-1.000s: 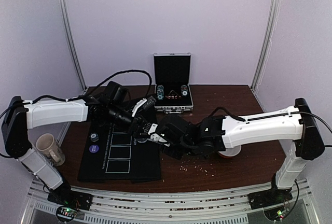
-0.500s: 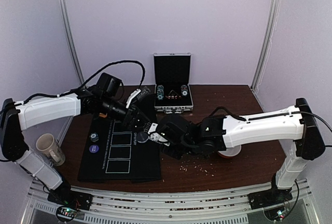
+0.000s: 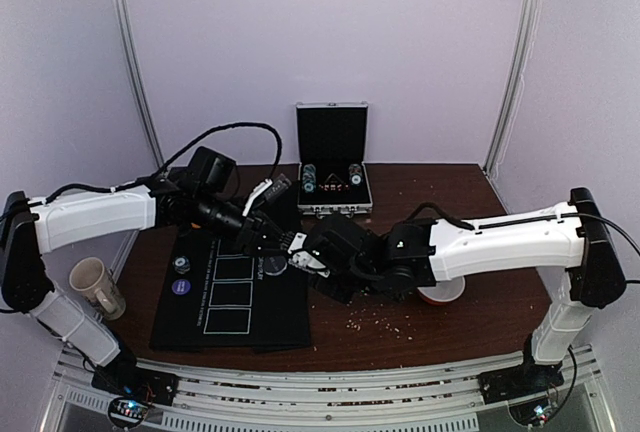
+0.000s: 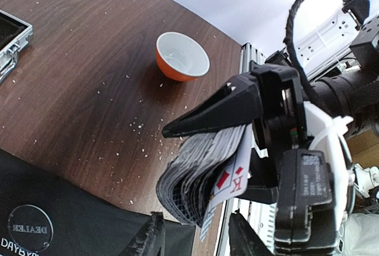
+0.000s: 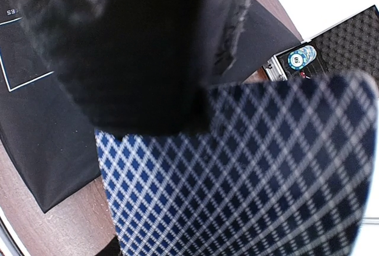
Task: Distribute texas hold em gaming equipment
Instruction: Pick up the poker card from the face-down deck piles.
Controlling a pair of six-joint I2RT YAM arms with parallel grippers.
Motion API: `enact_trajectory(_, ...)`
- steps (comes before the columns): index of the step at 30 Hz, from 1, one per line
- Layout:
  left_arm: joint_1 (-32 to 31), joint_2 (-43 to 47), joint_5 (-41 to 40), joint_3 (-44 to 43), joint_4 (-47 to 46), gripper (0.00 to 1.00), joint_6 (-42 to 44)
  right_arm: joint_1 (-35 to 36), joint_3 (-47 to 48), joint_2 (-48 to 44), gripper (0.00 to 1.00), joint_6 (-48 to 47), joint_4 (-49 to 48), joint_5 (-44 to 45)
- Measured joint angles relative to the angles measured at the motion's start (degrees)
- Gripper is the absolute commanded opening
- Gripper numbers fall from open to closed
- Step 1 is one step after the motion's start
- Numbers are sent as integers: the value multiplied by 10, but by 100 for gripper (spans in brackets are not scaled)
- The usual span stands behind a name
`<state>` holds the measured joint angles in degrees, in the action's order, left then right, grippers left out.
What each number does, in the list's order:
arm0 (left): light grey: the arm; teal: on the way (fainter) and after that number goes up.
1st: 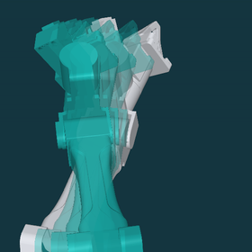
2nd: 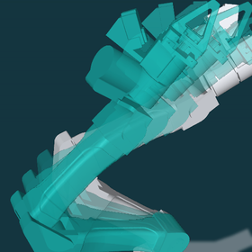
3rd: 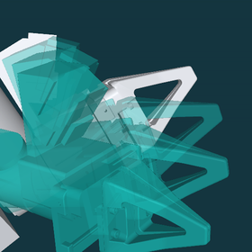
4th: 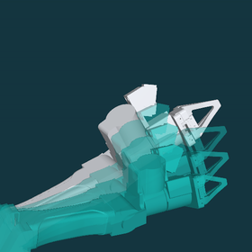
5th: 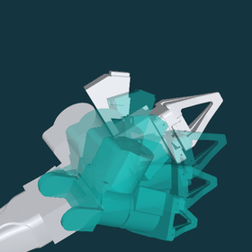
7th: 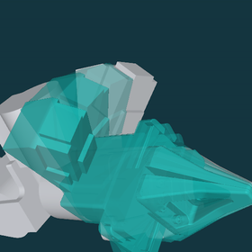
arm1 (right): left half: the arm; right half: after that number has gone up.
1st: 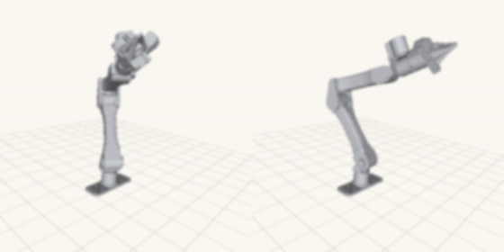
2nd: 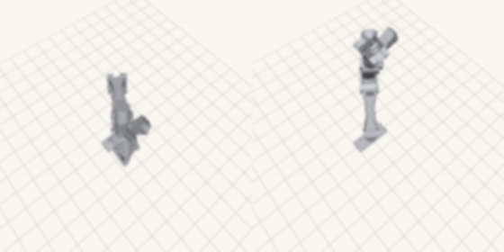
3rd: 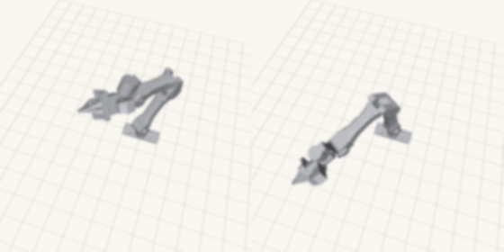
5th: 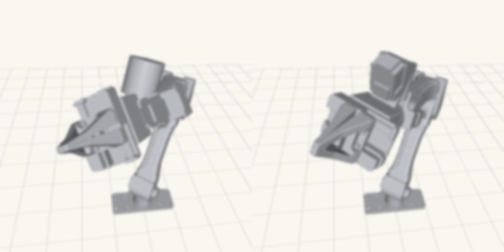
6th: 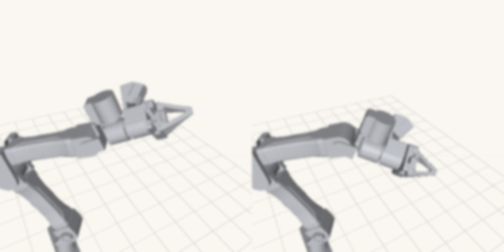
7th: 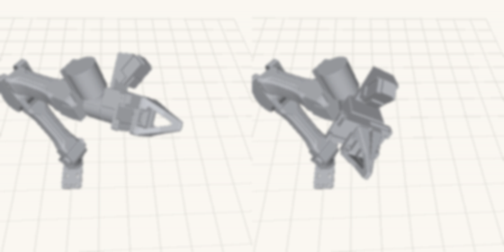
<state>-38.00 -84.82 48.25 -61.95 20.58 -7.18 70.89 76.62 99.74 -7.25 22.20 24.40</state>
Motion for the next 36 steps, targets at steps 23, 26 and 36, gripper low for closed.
enact_trajectory(23, -7, -17, 19, 7, -31, 0, -13, -7, 0, 0, 50, 0, 0, -3)
enact_trajectory(26, -6, -16, 18, 7, -31, 0, -13, -10, -3, -1, 50, 1, -1, -3)
enact_trajectory(36, 15, -15, 21, 8, -40, 0, -30, -19, -27, -18, 50, 6, -1, -3)
